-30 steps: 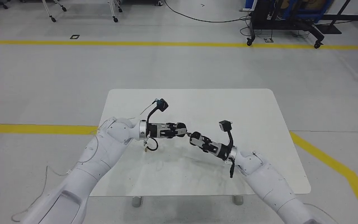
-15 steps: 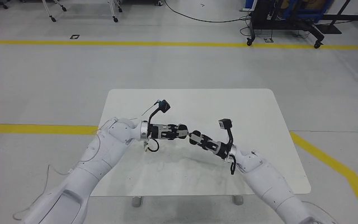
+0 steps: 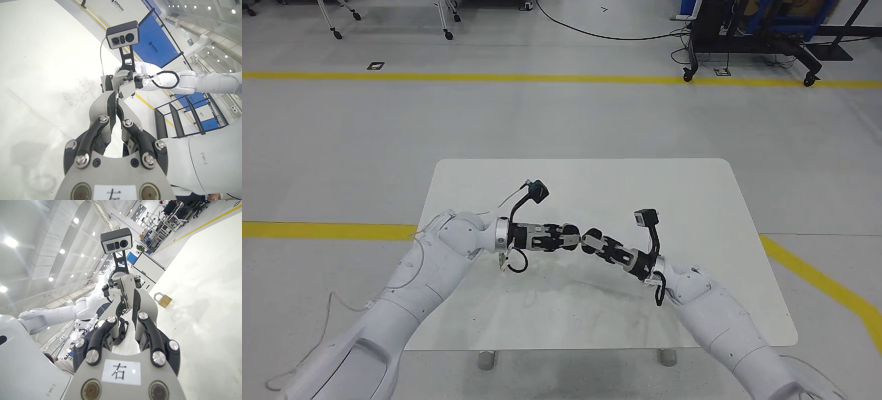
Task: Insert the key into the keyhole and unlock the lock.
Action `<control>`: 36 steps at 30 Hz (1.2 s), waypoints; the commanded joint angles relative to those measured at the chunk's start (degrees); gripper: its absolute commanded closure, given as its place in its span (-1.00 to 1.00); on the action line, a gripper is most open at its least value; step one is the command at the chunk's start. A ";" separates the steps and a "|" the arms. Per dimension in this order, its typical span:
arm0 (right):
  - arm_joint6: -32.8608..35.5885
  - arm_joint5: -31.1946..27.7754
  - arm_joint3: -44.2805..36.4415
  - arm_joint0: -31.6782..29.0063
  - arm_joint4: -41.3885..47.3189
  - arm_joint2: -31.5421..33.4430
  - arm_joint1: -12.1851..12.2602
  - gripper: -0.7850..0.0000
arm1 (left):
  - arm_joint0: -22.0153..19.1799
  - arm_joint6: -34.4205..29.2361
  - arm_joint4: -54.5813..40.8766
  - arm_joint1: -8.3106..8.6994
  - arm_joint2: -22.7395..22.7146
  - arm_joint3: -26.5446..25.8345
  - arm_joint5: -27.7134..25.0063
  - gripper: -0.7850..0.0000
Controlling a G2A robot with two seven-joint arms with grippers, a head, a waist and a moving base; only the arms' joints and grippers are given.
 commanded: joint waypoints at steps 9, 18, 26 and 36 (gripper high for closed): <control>0.53 -0.46 0.14 -0.22 0.05 0.15 -0.12 1.00 | -0.39 0.43 -0.28 0.10 0.08 0.60 -0.01 1.00; 3.07 -2.91 1.36 -1.78 2.87 2.68 0.88 1.00 | -0.57 2.21 0.53 0.22 -0.82 0.86 -0.24 -1.00; 6.21 -3.30 -1.85 -6.59 6.20 10.70 3.48 1.00 | -0.57 2.21 0.53 0.22 -0.82 0.86 -0.24 -1.00; 6.21 -3.30 -1.85 -6.59 6.20 10.70 3.48 1.00 | 9.70 14.47 34.94 5.02 -8.76 -19.41 20.53 -1.00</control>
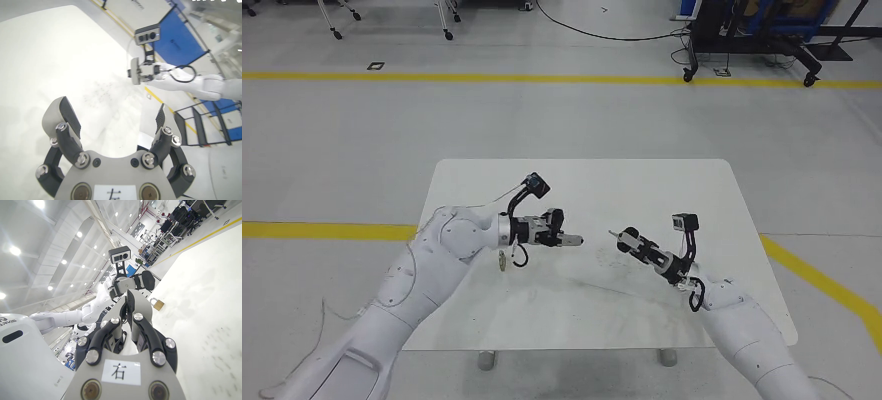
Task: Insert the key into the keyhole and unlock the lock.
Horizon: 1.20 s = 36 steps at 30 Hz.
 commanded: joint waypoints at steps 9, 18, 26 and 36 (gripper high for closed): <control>0.00 0.00 0.00 0.00 0.00 0.00 0.00 1.00 | 34.06 3.64 25.26 8.21 -23.95 -36.51 21.76 -1.00; 0.00 0.00 0.00 0.00 0.00 0.00 0.00 1.00 | 36.91 1.03 28.69 8.36 -26.29 -34.13 31.25 -0.69; 0.00 0.00 0.00 0.00 0.00 0.00 0.00 1.00 | 29.61 -2.43 29.65 7.19 -20.85 -28.11 33.00 -0.33; 0.00 0.00 0.00 0.00 0.00 0.00 0.00 1.00 | 27.32 -5.69 31.76 6.38 -17.55 -26.46 36.78 0.17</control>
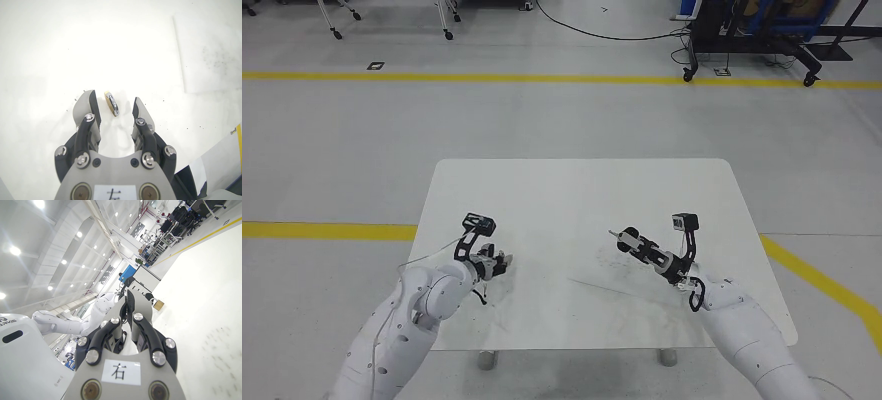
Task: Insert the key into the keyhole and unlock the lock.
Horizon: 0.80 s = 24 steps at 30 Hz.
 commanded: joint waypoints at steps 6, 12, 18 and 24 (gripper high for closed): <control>0.00 0.00 0.00 0.00 0.00 0.00 0.00 1.00 | 0.20 -1.33 1.28 -0.09 0.12 -0.83 0.94 0.15; 0.00 0.00 0.00 0.00 0.00 0.00 0.00 1.00 | -1.34 -3.42 2.73 -0.53 1.70 -0.38 2.56 0.35; 0.00 0.00 0.00 0.00 0.00 0.00 0.00 1.00 | -3.49 -4.90 3.94 -1.19 3.66 0.95 4.40 1.00; 0.00 0.00 0.00 0.00 0.00 0.00 0.00 1.00 | -3.04 -3.18 1.12 -1.30 1.94 2.28 4.00 1.00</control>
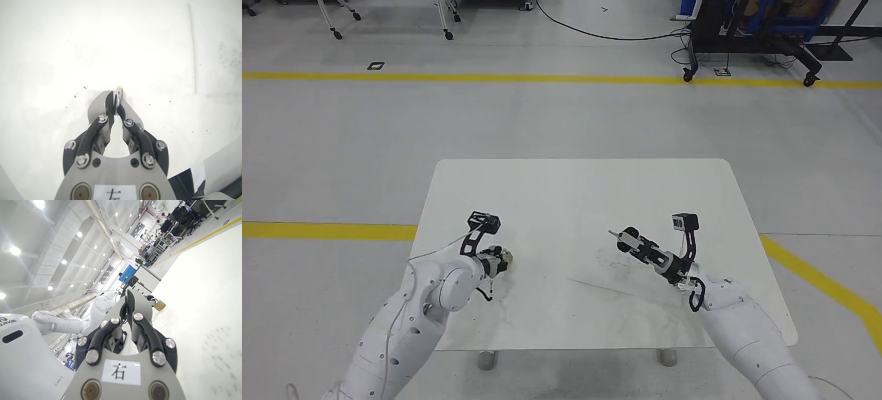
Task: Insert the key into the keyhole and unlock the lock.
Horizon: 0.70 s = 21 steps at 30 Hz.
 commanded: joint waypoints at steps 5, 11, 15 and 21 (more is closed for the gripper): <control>0.00 0.00 0.00 0.00 0.00 0.00 0.00 1.00 | 1.18 2.82 -2.94 0.19 -2.19 2.70 -3.79 1.00; 0.00 0.00 0.00 0.00 0.00 0.00 0.00 1.00 | 0.73 7.84 -4.52 -0.14 -2.29 3.25 -6.67 1.00; 0.00 0.00 0.00 0.00 0.00 0.00 0.00 1.00 | 2.05 12.56 -5.51 -0.06 -3.60 2.40 -9.19 1.00; 0.00 0.00 0.00 0.00 0.00 0.00 0.00 1.00 | 3.18 20.89 -9.39 -0.16 -5.04 3.29 -16.29 1.00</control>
